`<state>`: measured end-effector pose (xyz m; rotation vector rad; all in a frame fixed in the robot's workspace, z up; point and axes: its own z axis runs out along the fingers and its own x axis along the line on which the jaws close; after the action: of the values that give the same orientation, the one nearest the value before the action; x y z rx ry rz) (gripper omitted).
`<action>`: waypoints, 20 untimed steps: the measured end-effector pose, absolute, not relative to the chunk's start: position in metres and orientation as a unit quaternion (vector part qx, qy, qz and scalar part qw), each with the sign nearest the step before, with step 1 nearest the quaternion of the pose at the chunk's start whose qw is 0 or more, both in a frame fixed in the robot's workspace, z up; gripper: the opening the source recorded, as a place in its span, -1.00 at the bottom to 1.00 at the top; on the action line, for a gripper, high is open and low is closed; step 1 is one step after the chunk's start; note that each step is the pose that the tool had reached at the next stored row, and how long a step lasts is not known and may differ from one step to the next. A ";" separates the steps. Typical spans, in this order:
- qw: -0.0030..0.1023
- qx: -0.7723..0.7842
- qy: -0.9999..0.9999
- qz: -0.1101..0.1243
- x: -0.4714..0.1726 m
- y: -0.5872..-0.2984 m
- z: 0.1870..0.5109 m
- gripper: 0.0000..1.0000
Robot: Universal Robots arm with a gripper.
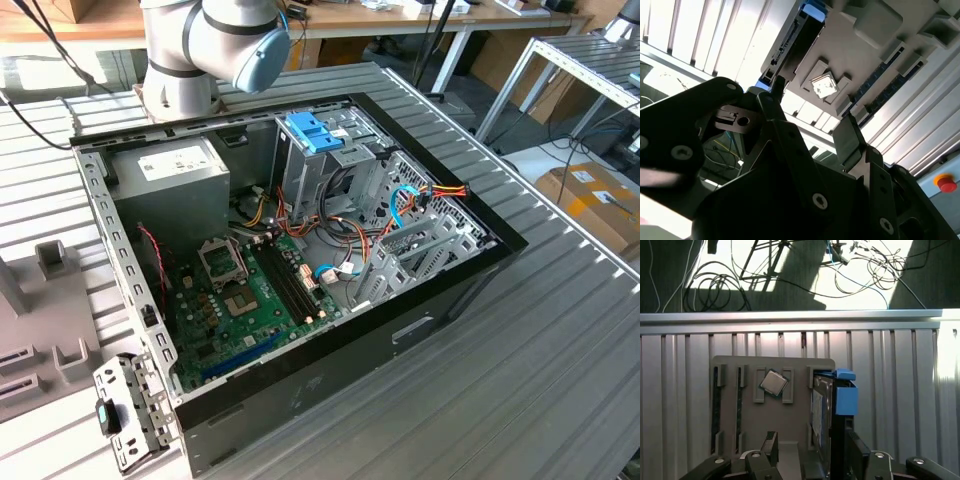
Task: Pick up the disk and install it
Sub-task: 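Pick up the disk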
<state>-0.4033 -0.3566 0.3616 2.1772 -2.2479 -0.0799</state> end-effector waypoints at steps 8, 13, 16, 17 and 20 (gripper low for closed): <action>0.005 0.695 -0.718 -0.026 -0.411 -0.349 0.359 0.33; 0.005 0.694 -0.720 -0.027 -0.412 -0.346 0.358 0.33; 0.004 0.691 -0.723 -0.027 -0.412 -0.345 0.357 0.33; 0.004 0.690 -0.723 -0.027 -0.412 -0.344 0.357 0.33; 0.004 0.687 -0.726 -0.027 -0.412 -0.344 0.357 0.33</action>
<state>-0.4122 -0.3439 0.3569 2.1533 -2.2747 -0.0839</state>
